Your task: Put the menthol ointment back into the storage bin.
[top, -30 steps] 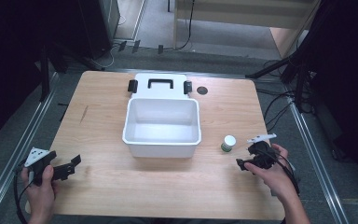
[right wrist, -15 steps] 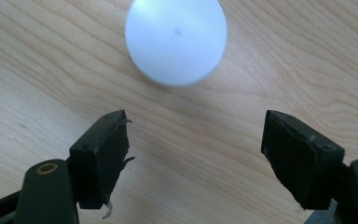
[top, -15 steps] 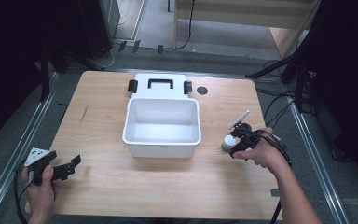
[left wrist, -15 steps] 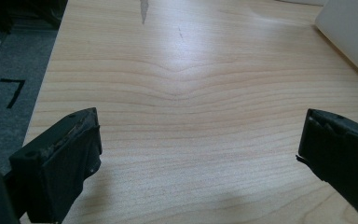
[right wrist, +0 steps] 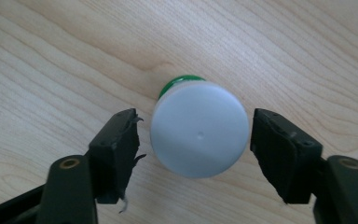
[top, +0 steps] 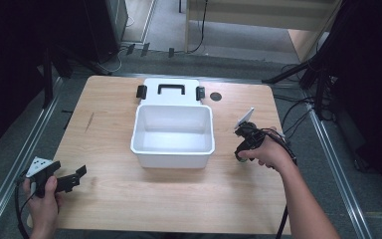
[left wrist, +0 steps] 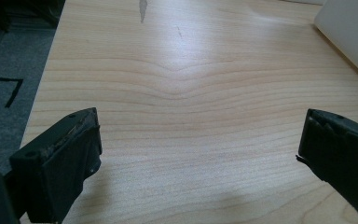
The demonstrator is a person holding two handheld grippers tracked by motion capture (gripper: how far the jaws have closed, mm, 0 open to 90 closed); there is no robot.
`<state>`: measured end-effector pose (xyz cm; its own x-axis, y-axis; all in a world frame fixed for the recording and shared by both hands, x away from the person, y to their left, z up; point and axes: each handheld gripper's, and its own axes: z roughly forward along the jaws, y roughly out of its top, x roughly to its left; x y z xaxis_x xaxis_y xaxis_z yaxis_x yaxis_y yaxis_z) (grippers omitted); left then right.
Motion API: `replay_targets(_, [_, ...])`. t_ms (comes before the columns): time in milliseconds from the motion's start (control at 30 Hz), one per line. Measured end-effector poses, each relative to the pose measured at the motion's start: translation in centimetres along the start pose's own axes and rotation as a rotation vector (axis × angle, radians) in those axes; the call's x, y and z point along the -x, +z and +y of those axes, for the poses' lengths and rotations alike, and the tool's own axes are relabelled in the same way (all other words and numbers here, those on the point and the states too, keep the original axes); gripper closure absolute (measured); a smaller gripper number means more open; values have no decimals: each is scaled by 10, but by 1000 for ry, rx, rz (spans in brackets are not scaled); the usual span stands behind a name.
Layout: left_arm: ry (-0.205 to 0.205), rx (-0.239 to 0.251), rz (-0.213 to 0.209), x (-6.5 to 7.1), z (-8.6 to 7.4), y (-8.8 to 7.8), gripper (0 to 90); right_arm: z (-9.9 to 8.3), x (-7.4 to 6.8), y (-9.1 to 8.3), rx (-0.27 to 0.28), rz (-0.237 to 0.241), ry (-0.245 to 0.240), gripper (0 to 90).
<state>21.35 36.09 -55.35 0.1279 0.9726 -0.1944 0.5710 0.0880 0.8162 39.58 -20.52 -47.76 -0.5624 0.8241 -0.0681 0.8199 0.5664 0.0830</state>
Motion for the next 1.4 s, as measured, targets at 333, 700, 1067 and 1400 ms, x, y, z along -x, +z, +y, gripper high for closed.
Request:
replay_targets(333, [1,-1,-3,0,0,1,0,9,-4,-3,-42,-19,-27,511])
replay_targets(700, [-2,-2,-5,0,0,1,0,16,-9,-23,-41,7,-86,514])
replay_targets(1067, [-3,-3,-5,-1,0,1,0,32,-21,-58,-37,38,-189,514])
replay_targets(1400, [-3,0,-7,-1,0,1,0,54,-40,-104,2,37,-253,514])
